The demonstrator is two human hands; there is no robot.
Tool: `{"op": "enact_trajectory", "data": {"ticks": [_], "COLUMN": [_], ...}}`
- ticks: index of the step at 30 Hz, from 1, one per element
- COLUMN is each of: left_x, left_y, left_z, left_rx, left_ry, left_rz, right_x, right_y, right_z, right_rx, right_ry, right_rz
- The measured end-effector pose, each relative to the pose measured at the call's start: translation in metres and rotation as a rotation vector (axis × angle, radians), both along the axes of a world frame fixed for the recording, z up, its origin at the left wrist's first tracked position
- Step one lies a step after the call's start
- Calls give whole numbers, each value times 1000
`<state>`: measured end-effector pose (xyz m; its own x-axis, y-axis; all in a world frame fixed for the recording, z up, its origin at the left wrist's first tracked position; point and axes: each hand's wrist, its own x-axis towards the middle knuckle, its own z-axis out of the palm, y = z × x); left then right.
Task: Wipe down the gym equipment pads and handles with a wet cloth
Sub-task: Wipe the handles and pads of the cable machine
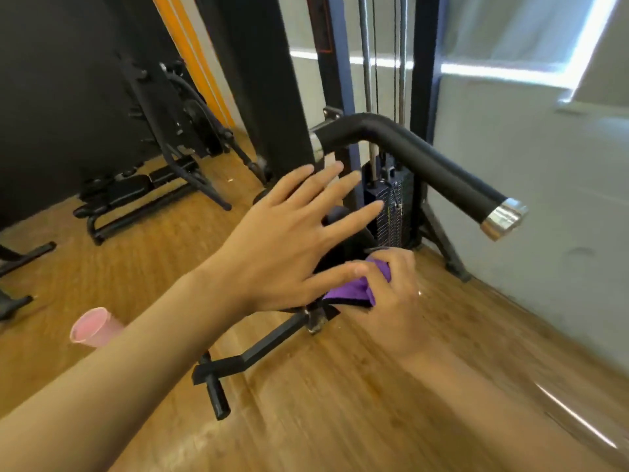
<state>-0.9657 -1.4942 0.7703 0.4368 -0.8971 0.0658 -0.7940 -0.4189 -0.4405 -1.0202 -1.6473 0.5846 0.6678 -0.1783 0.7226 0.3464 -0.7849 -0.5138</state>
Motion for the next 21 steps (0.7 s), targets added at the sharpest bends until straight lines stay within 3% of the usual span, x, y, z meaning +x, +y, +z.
{"op": "enact_trajectory", "data": {"ticks": [5, 14, 21], "left_x": [-23, -94, -94], "left_y": [133, 400, 567], "left_z": [-25, -63, -105], "left_rx": [-50, -141, -228], "left_ry": [53, 111, 140], "left_rz": [272, 874, 1005], "right_x": [-15, -13, 31], "right_y": [70, 300, 481], "right_z": [21, 26, 9], "right_rx": [-34, -119, -225], "right_ry": [166, 274, 273], "right_rz": [102, 352, 471]}}
